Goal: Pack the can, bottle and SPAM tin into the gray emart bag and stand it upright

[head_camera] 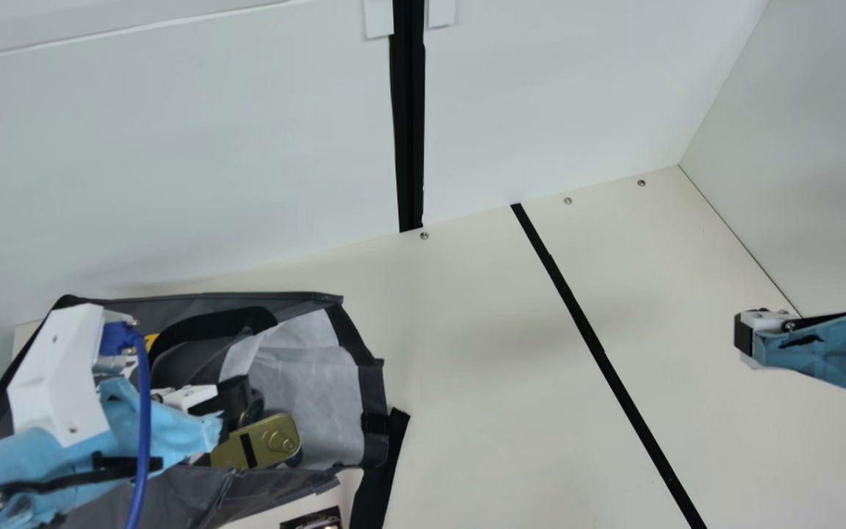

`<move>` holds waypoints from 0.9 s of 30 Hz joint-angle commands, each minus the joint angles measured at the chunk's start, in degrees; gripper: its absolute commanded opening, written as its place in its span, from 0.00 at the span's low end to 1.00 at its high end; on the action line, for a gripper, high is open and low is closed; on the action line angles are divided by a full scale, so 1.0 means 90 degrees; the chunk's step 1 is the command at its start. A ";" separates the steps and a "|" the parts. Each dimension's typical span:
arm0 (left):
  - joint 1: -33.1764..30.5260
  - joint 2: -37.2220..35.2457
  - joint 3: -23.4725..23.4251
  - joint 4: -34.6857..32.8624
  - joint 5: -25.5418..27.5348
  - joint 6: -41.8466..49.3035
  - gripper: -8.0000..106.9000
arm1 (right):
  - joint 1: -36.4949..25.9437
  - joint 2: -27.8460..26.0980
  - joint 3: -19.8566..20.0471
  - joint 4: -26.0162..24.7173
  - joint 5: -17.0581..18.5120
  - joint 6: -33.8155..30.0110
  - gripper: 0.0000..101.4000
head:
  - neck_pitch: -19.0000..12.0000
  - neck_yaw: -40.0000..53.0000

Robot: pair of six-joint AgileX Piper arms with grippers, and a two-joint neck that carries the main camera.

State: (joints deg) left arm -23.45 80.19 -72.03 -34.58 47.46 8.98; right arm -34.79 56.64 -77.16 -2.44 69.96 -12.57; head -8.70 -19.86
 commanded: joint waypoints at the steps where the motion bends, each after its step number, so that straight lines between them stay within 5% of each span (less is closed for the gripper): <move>1: 0.0000 0.0000 0.0000 0.0000 0.0000 0.0000 0.00 | -0.0029 -0.0010 -0.0001 0.0017 -0.0007 0.0038 0.94 | -0.0144 -0.0015; 27: 0.0000 0.0000 0.0000 0.0000 0.0000 0.0000 0.00 | -0.0015 -0.0036 -0.0051 0.0125 -0.0007 0.0454 0.94 | -0.0144 -0.0015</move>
State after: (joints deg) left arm -23.45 80.19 -72.03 -34.58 47.46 8.98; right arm -34.99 56.24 -77.65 -1.23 69.90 -8.50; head -8.70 -19.95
